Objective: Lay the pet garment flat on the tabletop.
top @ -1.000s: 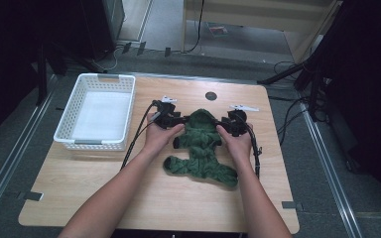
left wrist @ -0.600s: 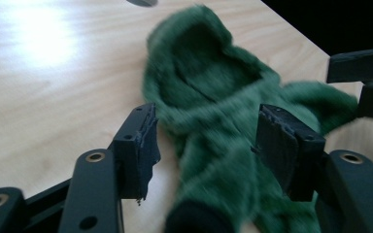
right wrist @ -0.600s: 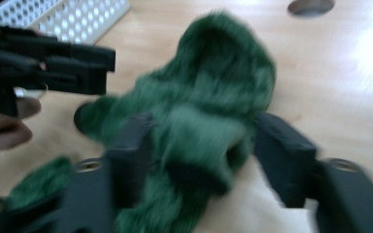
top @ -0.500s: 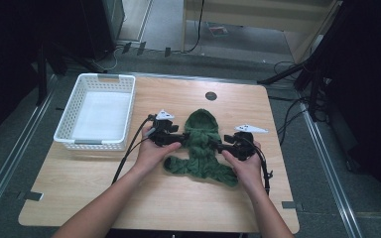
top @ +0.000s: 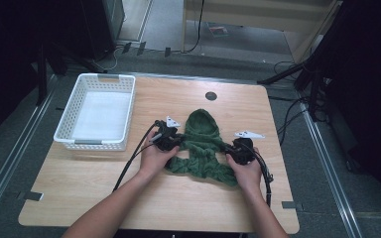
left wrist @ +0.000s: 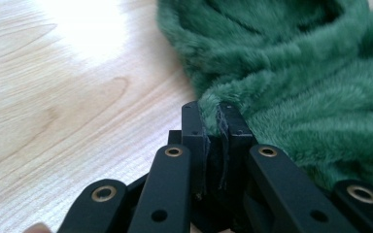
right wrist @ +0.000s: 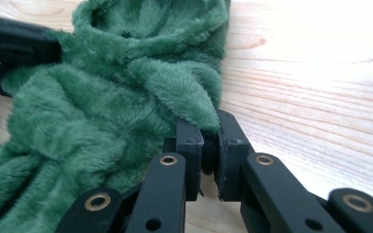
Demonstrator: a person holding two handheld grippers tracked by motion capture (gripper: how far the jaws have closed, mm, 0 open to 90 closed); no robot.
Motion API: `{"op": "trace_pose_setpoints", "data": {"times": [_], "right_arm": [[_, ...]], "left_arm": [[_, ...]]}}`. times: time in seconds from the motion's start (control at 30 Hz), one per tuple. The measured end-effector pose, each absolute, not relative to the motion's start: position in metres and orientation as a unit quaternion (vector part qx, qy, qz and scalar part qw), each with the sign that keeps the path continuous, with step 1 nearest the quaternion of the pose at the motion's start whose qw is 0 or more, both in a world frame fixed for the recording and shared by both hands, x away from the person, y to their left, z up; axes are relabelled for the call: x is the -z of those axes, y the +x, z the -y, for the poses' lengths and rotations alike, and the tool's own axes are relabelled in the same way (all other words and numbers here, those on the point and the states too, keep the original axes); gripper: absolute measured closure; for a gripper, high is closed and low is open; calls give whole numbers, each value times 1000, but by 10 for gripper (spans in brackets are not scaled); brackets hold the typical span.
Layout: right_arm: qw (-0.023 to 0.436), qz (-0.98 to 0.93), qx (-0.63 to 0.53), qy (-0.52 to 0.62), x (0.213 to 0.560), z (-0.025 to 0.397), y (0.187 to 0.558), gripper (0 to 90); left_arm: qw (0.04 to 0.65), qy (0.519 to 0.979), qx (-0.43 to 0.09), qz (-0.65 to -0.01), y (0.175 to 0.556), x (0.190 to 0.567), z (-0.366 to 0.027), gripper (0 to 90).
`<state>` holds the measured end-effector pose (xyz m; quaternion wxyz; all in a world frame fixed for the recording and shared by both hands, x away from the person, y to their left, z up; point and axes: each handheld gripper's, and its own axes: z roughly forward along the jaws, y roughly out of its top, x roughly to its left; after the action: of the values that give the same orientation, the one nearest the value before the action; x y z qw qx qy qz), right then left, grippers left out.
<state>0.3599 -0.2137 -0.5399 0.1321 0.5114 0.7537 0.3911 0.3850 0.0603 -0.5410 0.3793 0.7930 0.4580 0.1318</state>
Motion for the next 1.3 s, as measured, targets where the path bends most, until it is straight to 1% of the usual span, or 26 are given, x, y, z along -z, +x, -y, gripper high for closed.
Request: {"op": "trace_pose_setpoints", "data": {"times": [0.07,0.1,0.13,0.17,0.2,0.23,0.27,0.33,0.47,0.53,0.6,0.67,0.73,0.8,0.87,0.9,0.93,0.97,1.0,1.07,1.23,1.3], "right_arm": [[137,-755,-389,511,540,213,360,842],[148,-760,-382,504,540,210,361,825],[149,-761,-383,502,539,209,361,770],[156,-761,-387,497,538,209,361,682],[163,-757,-392,496,535,209,359,599],[162,-756,-403,491,532,210,356,550],[161,-751,-415,487,528,213,353,526],[164,-741,-433,487,517,218,348,509],[170,-735,-445,483,507,222,342,502],[177,-730,-454,479,502,222,336,527],[186,-726,-462,473,501,222,333,576],[194,-723,-466,471,501,220,332,591],[189,-719,-469,477,500,218,330,594],[173,-723,-475,471,500,214,323,597],[170,-728,-475,465,500,211,318,601],[167,-739,-469,453,501,204,308,610],[167,-739,-469,453,501,204,308,610],[156,-749,-464,445,504,199,300,636],[154,-752,-462,444,505,197,297,640],[148,-755,-457,446,509,196,291,647],[148,-753,-457,449,510,202,276,629],[151,-743,-471,450,507,212,265,600]], "left_arm": [[380,792,-132,-460,385,541,-60,844],[382,786,-134,-468,386,541,-59,814],[385,783,-133,-470,386,540,-60,749],[385,783,-133,-470,386,540,-60,647],[400,779,-127,-466,384,536,-62,565],[413,773,-127,-464,381,534,-64,515],[423,771,-124,-460,378,530,-66,474],[434,769,-120,-454,374,524,-69,393],[451,769,-125,-436,367,514,-72,380],[459,762,-132,-436,362,508,-77,387],[461,759,-138,-439,361,508,-79,412],[461,750,-149,-450,354,513,-81,431],[463,749,-149,-450,346,517,-83,481],[466,754,-141,-441,335,521,-85,513],[465,759,-139,-434,330,523,-85,531],[458,768,-137,-426,322,528,-86,537],[458,768,-137,-426,322,528,-86,539],[449,774,-139,-425,317,532,-87,539],[447,774,-135,-428,314,534,-89,536],[446,774,-132,-431,312,536,-90,515],[439,776,-134,-432,296,540,-99,473],[458,766,-136,-429,282,535,-112,466]]}}
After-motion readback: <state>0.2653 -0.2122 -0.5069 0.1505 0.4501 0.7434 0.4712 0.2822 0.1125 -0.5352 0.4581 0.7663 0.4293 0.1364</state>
